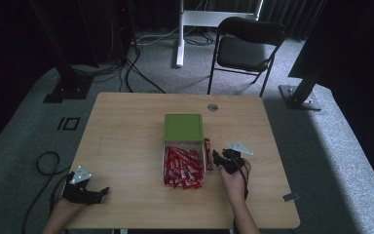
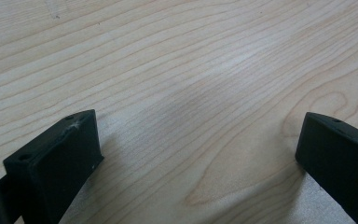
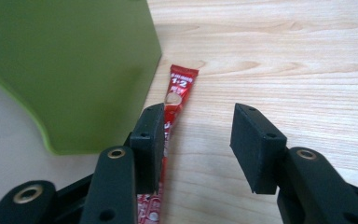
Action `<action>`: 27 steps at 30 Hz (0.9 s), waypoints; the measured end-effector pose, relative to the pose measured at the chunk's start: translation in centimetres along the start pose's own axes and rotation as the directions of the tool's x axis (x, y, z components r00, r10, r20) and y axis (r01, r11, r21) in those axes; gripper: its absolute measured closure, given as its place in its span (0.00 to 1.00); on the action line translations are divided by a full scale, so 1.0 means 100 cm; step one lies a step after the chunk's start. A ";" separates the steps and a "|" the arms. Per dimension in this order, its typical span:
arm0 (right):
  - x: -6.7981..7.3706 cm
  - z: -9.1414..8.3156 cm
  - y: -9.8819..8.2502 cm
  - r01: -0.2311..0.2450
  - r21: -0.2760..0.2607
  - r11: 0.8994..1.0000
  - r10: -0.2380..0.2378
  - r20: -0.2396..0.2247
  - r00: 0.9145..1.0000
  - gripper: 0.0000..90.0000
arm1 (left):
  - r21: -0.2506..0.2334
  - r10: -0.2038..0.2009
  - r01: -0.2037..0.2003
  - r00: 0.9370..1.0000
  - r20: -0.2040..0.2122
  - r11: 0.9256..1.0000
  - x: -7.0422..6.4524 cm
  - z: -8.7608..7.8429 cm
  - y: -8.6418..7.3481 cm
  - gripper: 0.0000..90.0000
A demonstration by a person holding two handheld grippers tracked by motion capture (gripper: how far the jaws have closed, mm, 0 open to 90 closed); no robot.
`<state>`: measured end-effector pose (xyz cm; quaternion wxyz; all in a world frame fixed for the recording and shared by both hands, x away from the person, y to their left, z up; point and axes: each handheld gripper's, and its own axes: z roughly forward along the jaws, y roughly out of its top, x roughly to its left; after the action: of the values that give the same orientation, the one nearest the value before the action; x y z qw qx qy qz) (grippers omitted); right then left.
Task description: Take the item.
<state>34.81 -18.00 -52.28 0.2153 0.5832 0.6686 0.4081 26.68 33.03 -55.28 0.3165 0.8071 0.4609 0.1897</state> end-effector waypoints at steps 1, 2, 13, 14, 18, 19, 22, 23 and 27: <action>-0.002 -0.001 0.000 0.004 -0.001 1.000 -0.004 -0.011 1.000 0.58 | 0.000 0.000 0.000 1.000 0.000 1.000 0.000 0.000 0.000 0.01; -0.004 -0.002 0.000 0.010 -0.001 1.000 -0.011 -0.019 1.000 0.57 | 0.002 0.001 -0.001 1.000 0.000 1.000 0.000 0.000 0.000 0.01; -0.027 -0.012 -0.005 0.033 -0.015 0.999 -0.034 -0.062 0.997 0.45 | 0.001 0.000 0.000 1.000 0.000 1.000 0.000 0.000 0.000 0.01; -0.029 -0.013 -0.006 0.036 -0.012 0.999 -0.037 -0.060 0.998 0.45 | 0.001 0.000 0.000 1.000 0.000 1.000 0.000 0.000 0.000 0.01; -0.038 -0.017 -0.010 0.047 -0.016 0.999 -0.048 -0.058 0.997 0.40 | 0.001 0.000 0.000 1.000 0.000 1.000 0.000 0.000 0.000 0.01; -0.039 -0.017 -0.011 0.053 -0.015 0.998 -0.054 -0.052 0.997 0.39 | 0.001 0.001 -0.001 1.000 0.000 1.000 0.000 0.000 0.000 0.01; -0.045 -0.019 -0.013 0.051 -0.010 0.999 -0.052 -0.044 0.998 0.36 | 0.002 0.002 -0.002 1.000 0.000 1.000 0.000 0.000 0.000 0.01; -0.046 -0.020 -0.014 0.052 -0.011 0.999 -0.052 -0.038 0.998 0.35 | 0.002 0.002 -0.002 1.000 0.000 1.000 0.000 0.000 0.000 0.01; -0.058 -0.024 -0.020 0.045 -0.006 0.999 -0.045 -0.004 0.999 0.29 | 0.002 0.002 -0.002 1.000 0.000 1.000 0.000 0.000 0.000 0.01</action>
<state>33.08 -24.19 -53.58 0.2248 0.5664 0.6807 0.4066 26.68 33.04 -55.27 0.3156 0.8078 0.4604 0.1896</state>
